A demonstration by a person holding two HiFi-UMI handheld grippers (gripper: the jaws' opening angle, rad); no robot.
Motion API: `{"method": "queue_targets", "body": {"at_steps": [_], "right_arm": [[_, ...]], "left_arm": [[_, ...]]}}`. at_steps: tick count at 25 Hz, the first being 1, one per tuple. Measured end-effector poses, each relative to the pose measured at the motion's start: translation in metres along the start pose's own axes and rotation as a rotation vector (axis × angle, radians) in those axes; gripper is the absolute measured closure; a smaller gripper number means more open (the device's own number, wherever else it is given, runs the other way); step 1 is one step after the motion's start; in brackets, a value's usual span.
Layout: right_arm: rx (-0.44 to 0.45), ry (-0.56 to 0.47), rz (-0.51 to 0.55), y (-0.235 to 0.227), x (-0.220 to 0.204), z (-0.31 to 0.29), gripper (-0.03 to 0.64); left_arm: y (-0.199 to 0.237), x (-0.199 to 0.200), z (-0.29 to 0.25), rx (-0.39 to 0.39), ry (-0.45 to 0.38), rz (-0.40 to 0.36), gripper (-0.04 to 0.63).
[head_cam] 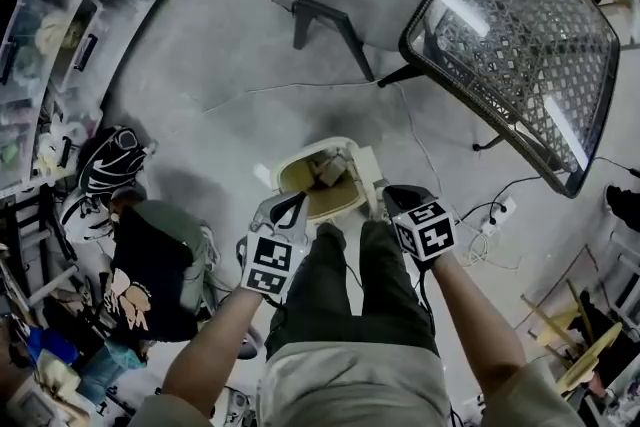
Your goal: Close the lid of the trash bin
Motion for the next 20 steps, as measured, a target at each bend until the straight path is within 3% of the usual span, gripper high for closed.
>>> {"method": "queue_targets", "body": {"at_steps": [3,12,15,20], "right_arm": [[0.041,0.029,-0.034,0.005,-0.005,-0.017,0.614],[0.142,0.136,0.037,0.043,-0.003,-0.062,0.614],[0.181,0.165,0.019,0.066,-0.005,-0.084,0.614],[0.214,0.196,0.08,0.104,-0.011,-0.121,0.614]], "left_arm": [[0.006,-0.018,-0.009,-0.014,0.014,0.032,0.594],[0.03,-0.047,0.013,0.052,-0.02,0.128,0.594],[0.039,-0.071,0.024,0.086,-0.012,0.184,0.594],[0.049,-0.117,0.03,0.104,0.012,0.266,0.594]]}}
Point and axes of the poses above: the fingertips, and each gripper's own axes: z backward along the fingers, y to its left, x out of its top, the point moved 10 cm from there along z, backward along the fingers, and after that the axes turned 15 degrees about -x, right-handed, at the moved point
